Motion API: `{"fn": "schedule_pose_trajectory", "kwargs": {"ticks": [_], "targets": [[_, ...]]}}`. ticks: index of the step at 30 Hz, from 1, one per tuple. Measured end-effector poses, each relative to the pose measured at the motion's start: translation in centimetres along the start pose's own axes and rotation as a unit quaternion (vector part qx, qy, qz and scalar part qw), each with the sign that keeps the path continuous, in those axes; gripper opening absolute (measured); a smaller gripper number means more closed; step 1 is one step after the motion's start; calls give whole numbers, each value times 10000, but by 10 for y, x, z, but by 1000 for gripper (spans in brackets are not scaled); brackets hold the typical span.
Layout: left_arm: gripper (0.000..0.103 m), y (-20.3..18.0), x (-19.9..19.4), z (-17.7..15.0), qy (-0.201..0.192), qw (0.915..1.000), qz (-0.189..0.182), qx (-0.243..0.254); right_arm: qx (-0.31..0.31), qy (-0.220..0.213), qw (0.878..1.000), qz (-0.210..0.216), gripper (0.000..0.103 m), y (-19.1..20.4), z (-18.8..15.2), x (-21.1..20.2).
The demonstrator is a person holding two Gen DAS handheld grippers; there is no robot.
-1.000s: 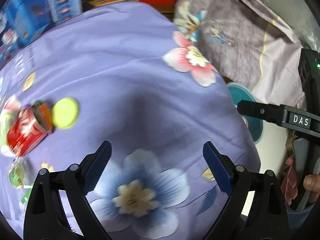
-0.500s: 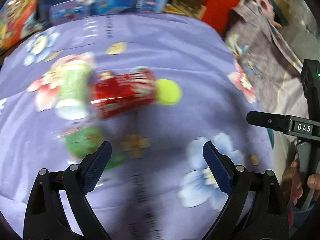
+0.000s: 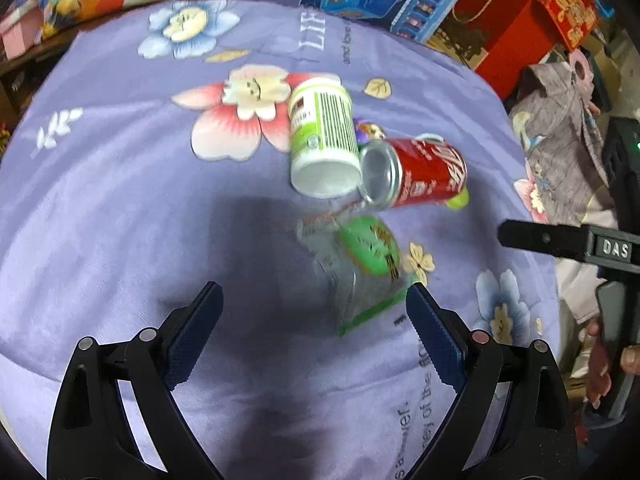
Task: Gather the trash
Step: 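Move both tools back over the tablecloth toward the cola can, then grasp the green snack packet with the left tool while the right tool grasps the red cola can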
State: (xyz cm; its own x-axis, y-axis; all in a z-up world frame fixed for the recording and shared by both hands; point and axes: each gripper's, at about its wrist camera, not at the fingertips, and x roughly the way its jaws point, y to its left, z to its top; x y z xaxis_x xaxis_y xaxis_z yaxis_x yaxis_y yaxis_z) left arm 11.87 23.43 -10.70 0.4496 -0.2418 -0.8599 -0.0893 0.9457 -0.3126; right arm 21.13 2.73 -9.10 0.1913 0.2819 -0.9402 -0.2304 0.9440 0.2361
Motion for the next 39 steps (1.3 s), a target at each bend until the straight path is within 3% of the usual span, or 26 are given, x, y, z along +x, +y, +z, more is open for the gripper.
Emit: {"fn": "schedule_pose_trajectory", "kwargs": {"ticks": [8, 13, 17, 19, 20, 21, 29, 31, 35, 39], "targets": [[93, -19, 21, -5, 241, 9993, -276, -93, 228, -57, 9997, -54, 82, -9, 0, -3], [93, -29, 40, 2, 292, 9993, -40, -219, 336, -79, 9993, -131, 82, -17, 1, -6], [93, -37, 44, 2, 146, 9997, 215, -26, 394, -67, 9991, -131, 82, -19, 4, -5], [80, -37, 42, 0, 52, 9992, 385, 74, 415, -58, 9991, -85, 82, -17, 6, -4], [57, -36, 40, -1, 5, 9986, 508, 147, 406, -59, 9991, -62, 82, -15, 7, -4], [49, -32, 38, -1, 13, 9987, 498, 138, 390, -58, 9992, -58, 82, -12, 8, -3], [45, 4, 8, -1, -133, 9989, 445, 29, -335, -98, 9992, -219, 82, 30, 27, 3], [45, 13, -1, 1, -201, 9988, 443, 8, -1125, -27, 9920, -576, 82, 53, 33, 6], [45, 37, -14, 6, -278, 9988, 337, -230, -2561, 46, 9583, -1267, 82, 79, 38, 16], [45, 53, -22, 7, -350, 9981, 286, -413, -3613, 223, 9214, -1411, 82, 94, 33, 32]]}}
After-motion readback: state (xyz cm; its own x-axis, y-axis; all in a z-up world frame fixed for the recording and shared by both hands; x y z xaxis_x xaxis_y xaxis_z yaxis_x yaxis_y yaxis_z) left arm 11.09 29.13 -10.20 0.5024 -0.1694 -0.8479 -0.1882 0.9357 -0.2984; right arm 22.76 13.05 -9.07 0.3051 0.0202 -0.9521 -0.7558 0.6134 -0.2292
